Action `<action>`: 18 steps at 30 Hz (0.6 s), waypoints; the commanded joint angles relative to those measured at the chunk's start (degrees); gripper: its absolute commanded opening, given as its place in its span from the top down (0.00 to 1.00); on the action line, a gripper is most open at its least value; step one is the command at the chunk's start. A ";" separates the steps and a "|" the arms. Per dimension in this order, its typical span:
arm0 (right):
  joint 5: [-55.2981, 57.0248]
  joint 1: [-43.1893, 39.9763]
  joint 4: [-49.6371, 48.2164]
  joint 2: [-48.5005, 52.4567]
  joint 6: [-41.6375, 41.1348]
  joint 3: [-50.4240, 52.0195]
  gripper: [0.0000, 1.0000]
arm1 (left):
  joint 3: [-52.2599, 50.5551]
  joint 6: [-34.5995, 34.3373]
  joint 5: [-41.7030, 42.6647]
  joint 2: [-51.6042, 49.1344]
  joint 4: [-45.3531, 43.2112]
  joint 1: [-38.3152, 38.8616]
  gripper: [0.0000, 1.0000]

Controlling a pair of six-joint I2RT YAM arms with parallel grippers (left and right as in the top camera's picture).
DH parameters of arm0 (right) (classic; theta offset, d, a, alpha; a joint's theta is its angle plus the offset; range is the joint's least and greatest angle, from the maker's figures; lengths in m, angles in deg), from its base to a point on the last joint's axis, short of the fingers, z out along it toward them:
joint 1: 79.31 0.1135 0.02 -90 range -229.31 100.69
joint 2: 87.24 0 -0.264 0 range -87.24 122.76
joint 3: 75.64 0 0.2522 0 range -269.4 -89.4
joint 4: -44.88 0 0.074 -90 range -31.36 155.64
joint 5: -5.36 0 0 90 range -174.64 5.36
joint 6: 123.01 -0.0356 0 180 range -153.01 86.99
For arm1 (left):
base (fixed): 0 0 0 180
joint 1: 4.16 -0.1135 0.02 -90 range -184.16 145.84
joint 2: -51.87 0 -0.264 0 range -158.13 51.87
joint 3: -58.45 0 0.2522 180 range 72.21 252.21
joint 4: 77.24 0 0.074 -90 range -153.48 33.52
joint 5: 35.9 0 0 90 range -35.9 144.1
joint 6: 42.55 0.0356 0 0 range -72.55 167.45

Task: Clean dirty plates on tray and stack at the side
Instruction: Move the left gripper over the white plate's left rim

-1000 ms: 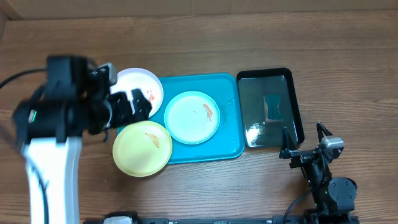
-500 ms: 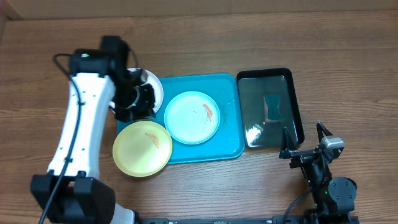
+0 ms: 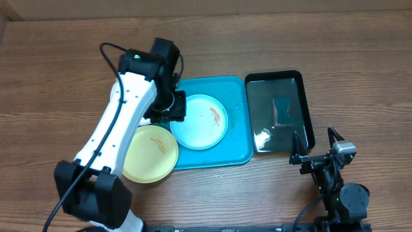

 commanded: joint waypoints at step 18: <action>0.57 -0.20 -0.20 -0.52 -0.17 0.61 0.00 | 1.11 -3.56 -6.29 -6.88 -3.96 -0.11 0.60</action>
